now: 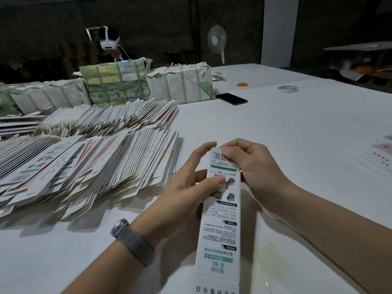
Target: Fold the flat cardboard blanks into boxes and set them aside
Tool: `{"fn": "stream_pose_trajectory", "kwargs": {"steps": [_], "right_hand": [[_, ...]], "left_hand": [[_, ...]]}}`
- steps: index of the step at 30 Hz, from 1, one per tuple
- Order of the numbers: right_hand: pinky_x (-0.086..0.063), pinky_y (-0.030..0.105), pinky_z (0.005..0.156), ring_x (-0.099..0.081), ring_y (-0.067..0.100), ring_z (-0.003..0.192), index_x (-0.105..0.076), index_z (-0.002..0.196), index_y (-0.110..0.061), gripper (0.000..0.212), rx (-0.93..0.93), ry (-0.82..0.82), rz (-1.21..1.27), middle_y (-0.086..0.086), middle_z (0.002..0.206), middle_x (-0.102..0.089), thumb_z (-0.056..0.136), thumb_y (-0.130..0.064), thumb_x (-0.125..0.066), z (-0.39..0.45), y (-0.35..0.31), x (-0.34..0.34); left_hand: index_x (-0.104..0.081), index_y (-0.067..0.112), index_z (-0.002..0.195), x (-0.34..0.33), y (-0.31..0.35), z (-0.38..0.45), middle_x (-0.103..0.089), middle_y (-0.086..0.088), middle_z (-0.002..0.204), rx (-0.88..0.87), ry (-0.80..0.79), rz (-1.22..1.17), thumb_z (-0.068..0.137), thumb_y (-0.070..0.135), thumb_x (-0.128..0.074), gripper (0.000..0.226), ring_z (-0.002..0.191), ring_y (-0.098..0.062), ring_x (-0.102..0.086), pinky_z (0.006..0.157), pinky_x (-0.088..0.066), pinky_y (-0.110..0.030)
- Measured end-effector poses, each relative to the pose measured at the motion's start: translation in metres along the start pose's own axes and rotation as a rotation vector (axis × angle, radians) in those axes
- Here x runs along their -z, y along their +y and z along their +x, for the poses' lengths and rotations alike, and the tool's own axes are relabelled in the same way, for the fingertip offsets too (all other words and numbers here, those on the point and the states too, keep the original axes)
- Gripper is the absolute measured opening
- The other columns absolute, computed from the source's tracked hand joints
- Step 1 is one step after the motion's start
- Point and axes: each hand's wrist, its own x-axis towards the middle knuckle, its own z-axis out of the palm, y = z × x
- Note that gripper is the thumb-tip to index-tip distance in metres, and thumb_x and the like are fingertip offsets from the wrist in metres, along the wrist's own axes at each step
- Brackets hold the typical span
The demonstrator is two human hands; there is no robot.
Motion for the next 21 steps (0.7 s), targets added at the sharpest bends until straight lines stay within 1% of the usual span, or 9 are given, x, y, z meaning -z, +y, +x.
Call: {"fn": "stream_pose_trajectory", "kwargs": {"steps": [3,5,7,10,16,18,21], "right_hand": [[-0.049,0.032,0.056,-0.063,0.019,0.057,-0.065,0.077,-0.012,0.024,0.0,0.008,-0.021,0.004,0.065,-0.067,0.098,-0.017,-0.056,0.0009,-0.0024,0.0015],[-0.046,0.03,0.054,-0.06,0.019,0.055,-0.064,0.073,-0.014,0.027,0.01,0.019,-0.02,0.003,0.062,-0.065,0.098,-0.016,-0.055,0.0016,-0.0034,0.0028],[-0.047,0.027,0.05,-0.06,0.018,0.054,-0.064,0.069,-0.019,0.03,0.02,0.011,0.003,0.001,0.061,-0.064,0.098,-0.015,-0.056,0.0015,-0.0035,0.0035],[-0.047,0.025,0.049,-0.06,0.016,0.053,-0.066,0.063,-0.025,0.038,0.033,-0.013,0.029,-0.001,0.061,-0.064,0.098,-0.015,-0.055,0.001,-0.0036,0.0037],[-0.048,0.025,0.05,-0.061,0.017,0.056,-0.068,0.064,-0.024,0.038,0.056,-0.041,0.034,0.002,0.063,-0.063,0.098,-0.015,-0.054,0.0011,-0.0039,0.0048],[-0.049,0.025,0.051,-0.062,0.017,0.058,-0.068,0.066,-0.023,0.038,0.048,-0.06,0.029,0.004,0.065,-0.063,0.099,-0.016,-0.052,0.0005,-0.0042,0.0044],[-0.05,0.026,0.054,-0.063,0.016,0.061,-0.067,0.069,-0.023,0.038,0.044,-0.08,0.014,0.003,0.066,-0.063,0.102,-0.019,-0.048,0.0002,-0.003,0.0036]], "left_hand": [[-0.035,0.051,0.145,-0.0005,0.0017,-0.0025,-0.076,-0.011,0.098,0.01,-0.02,0.016,0.087,0.022,-0.065,0.071,0.082,-0.023,-0.074,0.068,-0.059,-0.034],[-0.031,0.052,0.145,-0.0027,0.0028,-0.0034,-0.077,-0.011,0.098,0.013,-0.025,0.016,0.087,0.021,-0.065,0.074,0.081,-0.022,-0.075,0.067,-0.059,-0.033],[-0.03,0.051,0.144,-0.004,0.0037,-0.0034,-0.077,-0.009,0.095,0.009,-0.027,0.014,0.086,0.02,-0.066,0.075,0.079,-0.02,-0.075,0.065,-0.059,-0.031],[-0.033,0.051,0.144,-0.0032,0.0049,-0.0033,-0.077,-0.009,0.095,0.002,-0.03,0.028,0.086,0.02,-0.066,0.073,0.08,-0.021,-0.075,0.065,-0.058,-0.03],[-0.038,0.051,0.141,0.0007,0.0034,-0.0024,-0.076,-0.013,0.1,-0.001,-0.045,0.041,0.087,0.022,-0.069,0.068,0.082,-0.025,-0.075,0.066,-0.058,-0.032],[-0.042,0.052,0.135,0.0024,0.0033,-0.0021,-0.075,-0.015,0.103,-0.004,-0.057,0.021,0.085,0.025,-0.073,0.065,0.081,-0.026,-0.075,0.066,-0.059,-0.033],[-0.049,0.052,0.123,0.004,0.0032,-0.0013,-0.075,-0.017,0.106,-0.008,-0.062,-0.002,0.079,0.031,-0.075,0.056,0.082,-0.028,-0.075,0.066,-0.06,-0.037]]}}
